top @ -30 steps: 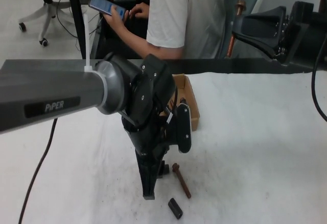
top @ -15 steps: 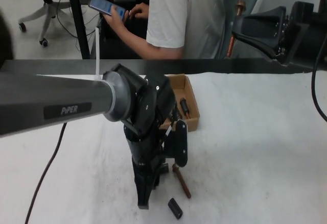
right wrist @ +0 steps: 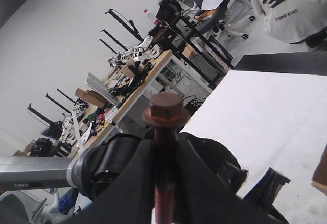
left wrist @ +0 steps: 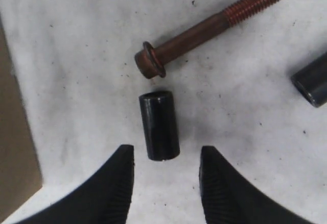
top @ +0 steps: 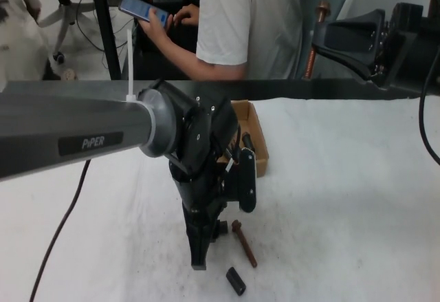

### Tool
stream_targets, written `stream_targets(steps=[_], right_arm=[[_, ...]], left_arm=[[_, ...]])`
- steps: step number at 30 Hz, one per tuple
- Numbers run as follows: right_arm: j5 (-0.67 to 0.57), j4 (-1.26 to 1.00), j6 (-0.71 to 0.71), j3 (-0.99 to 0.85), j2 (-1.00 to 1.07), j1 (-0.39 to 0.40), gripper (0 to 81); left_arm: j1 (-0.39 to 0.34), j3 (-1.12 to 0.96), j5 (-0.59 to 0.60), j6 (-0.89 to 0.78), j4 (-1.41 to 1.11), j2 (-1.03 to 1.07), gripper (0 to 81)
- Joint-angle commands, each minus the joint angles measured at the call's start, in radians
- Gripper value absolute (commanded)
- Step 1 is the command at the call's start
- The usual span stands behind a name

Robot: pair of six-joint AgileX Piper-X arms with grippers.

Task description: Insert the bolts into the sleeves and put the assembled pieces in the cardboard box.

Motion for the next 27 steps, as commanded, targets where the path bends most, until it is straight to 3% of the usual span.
stream_targets(steps=[1,10,25,27], right_arm=[[-0.015,-0.013,0.002,-0.009,-0.016,-0.004,0.8],[-0.014,-0.013,-0.004,-0.009,-0.016,-0.004,0.8],[-0.014,-0.013,-0.004,-0.009,-0.016,-0.004,0.8],[-0.014,-0.013,-0.004,-0.009,-0.016,-0.004,0.8]], left_arm=[[0.003,-0.008,0.010,-0.008,0.004,0.025,39.4],[0.003,-0.008,0.000,-0.008,-0.015,0.043,30.8],[0.003,-0.008,0.019,-0.091,-0.070,0.043,30.8],[0.003,-0.008,0.019,-0.086,-0.070,0.043,26.4]])
